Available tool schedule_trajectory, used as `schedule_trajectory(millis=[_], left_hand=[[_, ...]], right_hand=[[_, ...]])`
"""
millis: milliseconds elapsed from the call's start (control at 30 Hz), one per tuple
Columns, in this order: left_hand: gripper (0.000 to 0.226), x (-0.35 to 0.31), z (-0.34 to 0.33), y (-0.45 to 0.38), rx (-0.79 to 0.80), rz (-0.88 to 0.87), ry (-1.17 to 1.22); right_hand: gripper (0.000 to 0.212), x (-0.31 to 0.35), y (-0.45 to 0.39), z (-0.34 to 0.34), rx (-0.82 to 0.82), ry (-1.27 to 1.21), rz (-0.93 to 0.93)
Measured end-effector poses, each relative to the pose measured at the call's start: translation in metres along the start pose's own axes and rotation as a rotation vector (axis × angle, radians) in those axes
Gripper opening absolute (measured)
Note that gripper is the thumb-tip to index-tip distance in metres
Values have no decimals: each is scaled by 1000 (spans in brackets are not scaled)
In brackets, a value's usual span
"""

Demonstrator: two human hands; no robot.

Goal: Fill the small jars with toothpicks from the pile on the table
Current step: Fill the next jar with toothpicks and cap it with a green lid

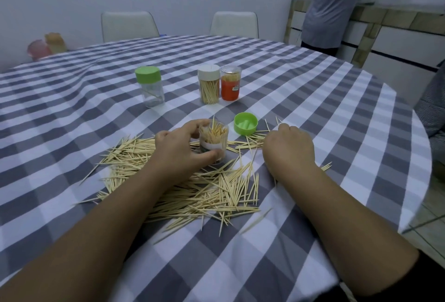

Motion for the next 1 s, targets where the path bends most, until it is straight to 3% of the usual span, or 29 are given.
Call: schedule_trajectory(millis=[133,333,467,567,767,867,1000], left_hand=[[74,0,0,-1,21,16,14],[70,4,-3,-4,32,26,23],[64,3,0,-4,-2,16,9],[63,2,1,-3,-6,15,9],[85,2,1,-1,47,69,13],[85,-1,0,2,58,49,-5],[82,-2,2,0,19,-10,24]], right_hand=[[28,-3,-1,0,-51,-41,-26],[25,-15,-2,9,-161,-174,-49],[27,-28,-7,2,-155,-606,-146],[21,-25,-10,2,-159,-933,-120],[23,-18,-11,8,-157,-1503,-95],[20,-7,-12,12,-119,-1721,-72],[21,5,-15,39,-137,-1835,-1]])
Point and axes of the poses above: each hand's wrist, its own y-axis away from the middle knuckle, its own z-axis out of the back of the hand, x = y × z, the point moved 9 cm from there along -y, towards the middle knuckle, and after that the axes turned 1 degree about -x, right-handed, at the moved point
